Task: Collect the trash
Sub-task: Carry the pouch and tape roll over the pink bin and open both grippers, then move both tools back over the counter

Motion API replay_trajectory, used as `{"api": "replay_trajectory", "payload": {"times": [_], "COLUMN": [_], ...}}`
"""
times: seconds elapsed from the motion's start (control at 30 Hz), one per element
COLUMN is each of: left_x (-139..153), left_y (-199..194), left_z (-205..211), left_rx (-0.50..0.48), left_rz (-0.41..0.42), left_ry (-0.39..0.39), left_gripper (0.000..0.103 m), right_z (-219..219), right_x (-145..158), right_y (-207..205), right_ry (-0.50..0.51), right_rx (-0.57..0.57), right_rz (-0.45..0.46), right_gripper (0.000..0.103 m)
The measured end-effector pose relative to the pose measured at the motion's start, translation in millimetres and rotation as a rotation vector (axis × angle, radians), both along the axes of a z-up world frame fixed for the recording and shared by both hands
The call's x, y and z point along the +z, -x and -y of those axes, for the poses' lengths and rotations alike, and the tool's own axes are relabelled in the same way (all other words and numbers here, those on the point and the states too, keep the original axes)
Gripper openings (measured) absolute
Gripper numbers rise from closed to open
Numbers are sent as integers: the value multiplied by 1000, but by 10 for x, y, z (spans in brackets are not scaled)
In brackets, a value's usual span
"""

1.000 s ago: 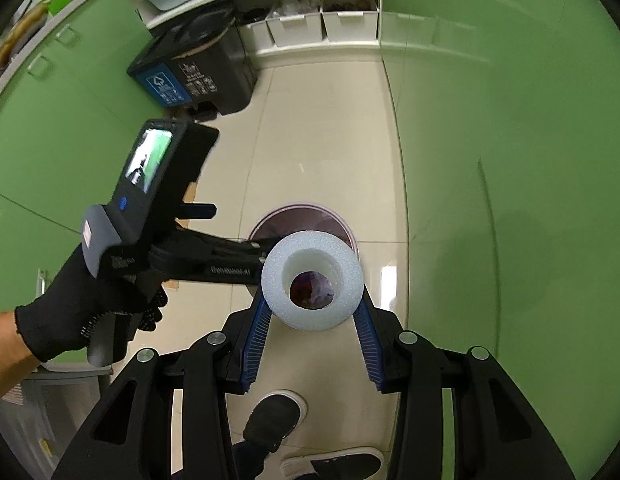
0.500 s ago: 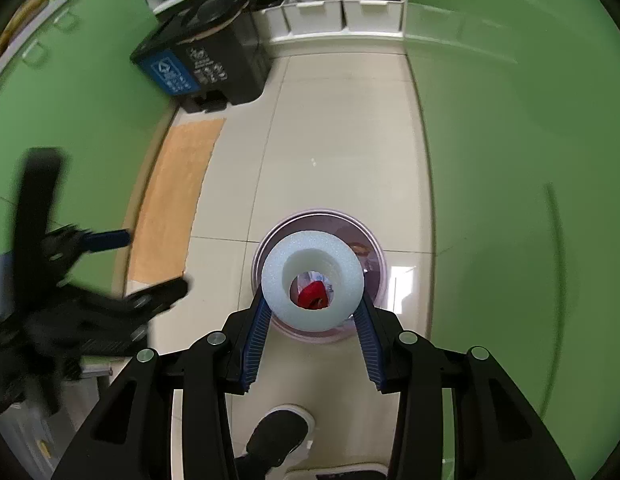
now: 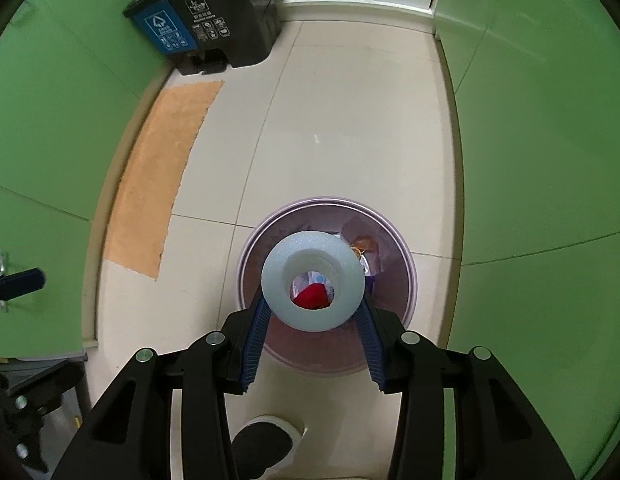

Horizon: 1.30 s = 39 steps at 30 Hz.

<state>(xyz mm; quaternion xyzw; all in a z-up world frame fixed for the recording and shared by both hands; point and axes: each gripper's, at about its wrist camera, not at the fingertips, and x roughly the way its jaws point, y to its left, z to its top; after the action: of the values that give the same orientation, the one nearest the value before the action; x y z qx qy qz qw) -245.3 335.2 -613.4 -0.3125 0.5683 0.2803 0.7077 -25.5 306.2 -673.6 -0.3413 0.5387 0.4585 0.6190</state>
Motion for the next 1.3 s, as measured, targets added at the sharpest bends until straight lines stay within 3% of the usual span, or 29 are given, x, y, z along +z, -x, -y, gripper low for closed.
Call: {"api": "replay_trajectory", "payload": {"times": [0.03, 0.13, 0.27, 0.47, 0.77, 1.0, 1.17, 1.3], "left_x": [-2, 0, 79, 516, 1788, 2871, 3630, 4187], "left_y": [3, 3, -46, -122, -130, -7, -33, -206], "left_z": [4, 15, 63, 148, 222, 312, 407, 543], "left_rx": [2, 7, 3, -8, -24, -40, -93, -159], "left_rz": [1, 1, 2, 16, 50, 73, 110, 163], "left_ry": [0, 0, 0, -12, -59, -105, -152, -189], "left_gripper": [100, 100, 100, 100, 100, 100, 100, 100], "right_z": [-7, 19, 75, 174, 364, 509, 714, 947], "right_x": [-23, -20, 55, 449, 1897, 3360, 4326, 4905], "right_y": [-4, -15, -52, -35, 107, 357, 430, 388], "right_ry": [1, -21, -4, -2, -67, -157, -245, -310], "right_rx": [0, -4, -30, -61, -124, -131, -159, -197], "right_rz": [4, 19, 18, 12, 13, 72, 102, 136], "right_gripper": [74, 90, 97, 97, 97, 97, 97, 97]}}
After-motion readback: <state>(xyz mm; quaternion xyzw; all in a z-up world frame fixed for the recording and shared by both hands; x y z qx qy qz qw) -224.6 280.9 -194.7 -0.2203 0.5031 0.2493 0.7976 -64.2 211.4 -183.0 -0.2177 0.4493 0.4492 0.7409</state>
